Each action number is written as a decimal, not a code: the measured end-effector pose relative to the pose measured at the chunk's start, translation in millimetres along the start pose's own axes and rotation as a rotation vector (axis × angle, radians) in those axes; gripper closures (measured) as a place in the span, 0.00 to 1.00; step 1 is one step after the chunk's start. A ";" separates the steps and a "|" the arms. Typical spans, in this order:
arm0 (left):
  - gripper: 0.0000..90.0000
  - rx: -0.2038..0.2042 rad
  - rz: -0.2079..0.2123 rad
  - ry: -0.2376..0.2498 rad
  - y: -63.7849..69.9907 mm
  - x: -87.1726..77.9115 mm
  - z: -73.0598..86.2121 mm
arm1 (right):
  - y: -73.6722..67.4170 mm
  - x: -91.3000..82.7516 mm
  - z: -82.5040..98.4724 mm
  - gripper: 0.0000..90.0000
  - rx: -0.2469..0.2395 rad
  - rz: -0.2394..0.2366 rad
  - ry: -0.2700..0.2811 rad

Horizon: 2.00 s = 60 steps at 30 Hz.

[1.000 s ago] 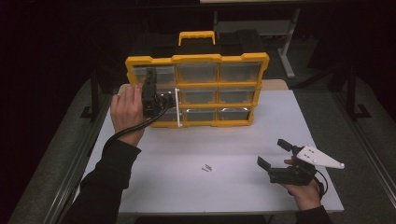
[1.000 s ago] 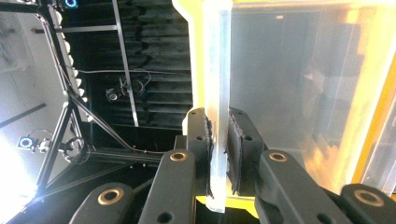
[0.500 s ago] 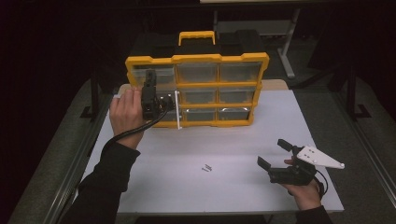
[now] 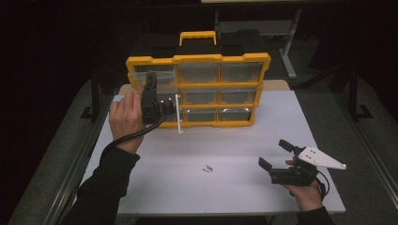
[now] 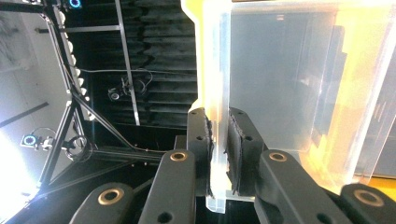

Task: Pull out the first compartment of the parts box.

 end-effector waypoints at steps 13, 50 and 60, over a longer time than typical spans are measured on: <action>0.90 -0.002 -0.004 0.005 -0.8 -9.5 0.6 | -0.2 -0.1 -0.1 0.00 0.000 -0.001 0.000; 0.90 0.008 -0.010 0.009 -5.0 -38.6 2.1 | -0.4 -0.2 -0.1 0.00 0.001 0.001 0.000; 0.92 -0.001 -0.011 0.022 -4.0 -44.3 2.3 | -0.2 -0.4 -0.1 0.00 0.002 0.001 0.000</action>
Point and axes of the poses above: each handheld gripper's, and its own axes: x roughly forward along the jaws, z roughly out of its underside, y roughly to its right, the point moved 8 cm from there along x, roughly forward along the jaws, and after that the axes turned 11 degrees about -x, right-handed, at the moved point
